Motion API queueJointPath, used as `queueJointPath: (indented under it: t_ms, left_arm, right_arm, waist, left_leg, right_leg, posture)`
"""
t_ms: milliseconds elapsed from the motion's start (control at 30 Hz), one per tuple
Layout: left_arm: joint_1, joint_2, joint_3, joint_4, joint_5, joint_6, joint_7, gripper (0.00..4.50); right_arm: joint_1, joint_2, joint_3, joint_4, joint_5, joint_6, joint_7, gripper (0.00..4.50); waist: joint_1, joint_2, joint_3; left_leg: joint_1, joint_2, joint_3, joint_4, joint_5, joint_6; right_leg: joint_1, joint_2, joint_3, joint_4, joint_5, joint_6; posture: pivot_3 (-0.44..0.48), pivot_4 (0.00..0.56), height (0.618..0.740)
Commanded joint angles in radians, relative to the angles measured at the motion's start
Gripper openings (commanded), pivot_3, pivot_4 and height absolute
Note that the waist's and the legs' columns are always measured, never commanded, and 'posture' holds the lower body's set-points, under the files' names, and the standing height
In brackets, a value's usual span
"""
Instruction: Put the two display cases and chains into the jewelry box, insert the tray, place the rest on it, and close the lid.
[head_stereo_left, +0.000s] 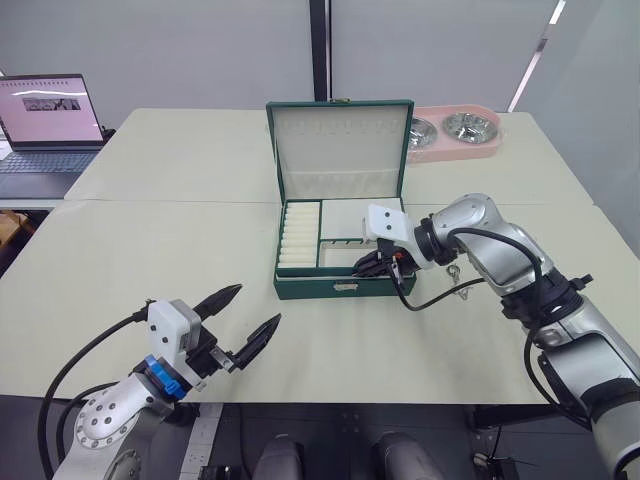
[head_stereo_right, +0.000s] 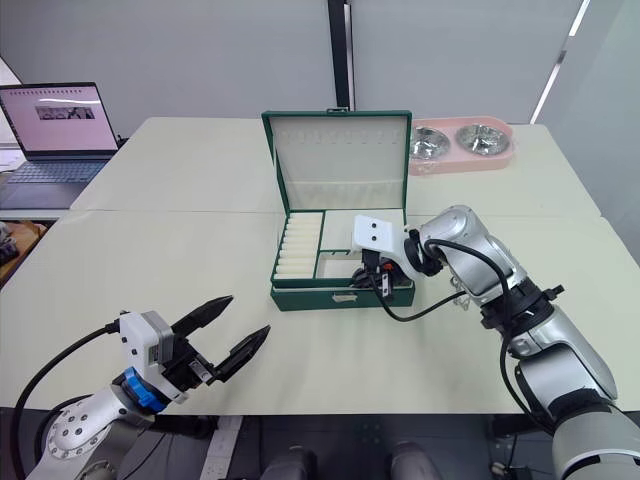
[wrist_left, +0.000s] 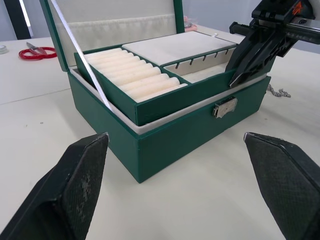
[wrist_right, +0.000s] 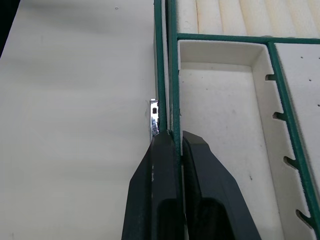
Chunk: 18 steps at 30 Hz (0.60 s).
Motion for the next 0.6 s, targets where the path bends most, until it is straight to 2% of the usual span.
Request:
queueJointPath:
  t_ms: [33, 367, 467, 600]
  left_arm:
    - [-0.006, 0.003, 0.001, -0.033, 0.005, -0.018, 0.001, 4.50]
    - [-0.021, 0.001, -0.004, -0.023, 0.009, -0.015, -0.003, 4.50]
    - [-0.024, 0.001, -0.004, -0.020, 0.010, -0.015, -0.006, 4.50]
    - [-0.028, 0.004, -0.002, -0.021, 0.008, -0.012, -0.009, 4.50]
  right_arm:
    - [-0.003, 0.005, -0.018, 0.025, 0.000, -0.068, 0.025, 0.02]
    - [-0.008, 0.012, -0.031, 0.105, -0.011, -0.148, 0.053, 0.02]
    - [-0.017, 0.029, -0.071, 0.100, 0.025, -0.147, 0.050, 0.76]
    - [-0.017, 0.042, -0.196, 0.057, 0.129, -0.098, 0.031, 1.76]
  waist:
    - [0.000, 0.000, 0.000]
    - [0.001, 0.000, 0.000]
    - [0.001, 0.000, 0.000]
    - [0.001, -0.001, 0.000]
  left_leg:
    - [0.000, 0.000, 0.000, 0.000, 0.000, 0.000]
    - [0.000, 0.000, 0.000, 0.000, 0.000, 0.000]
    - [0.000, 0.000, 0.000, 0.000, 0.000, 0.000]
    - [0.000, 0.000, 0.000, 0.000, 0.000, 0.000]
  right_leg:
    - [0.000, 0.000, 0.000, 0.000, 0.000, 0.000]
    - [0.000, 0.000, 0.000, 0.000, 0.000, 0.000]
    - [0.000, 0.000, 0.000, 0.000, 0.000, 0.000]
    - [0.000, 0.000, 0.000, 0.000, 0.000, 0.000]
  posture:
    - [0.000, 0.150, 0.740]
    - [0.000, 0.150, 0.740]
    - [0.000, 0.150, 0.740]
    - [0.000, 0.150, 0.740]
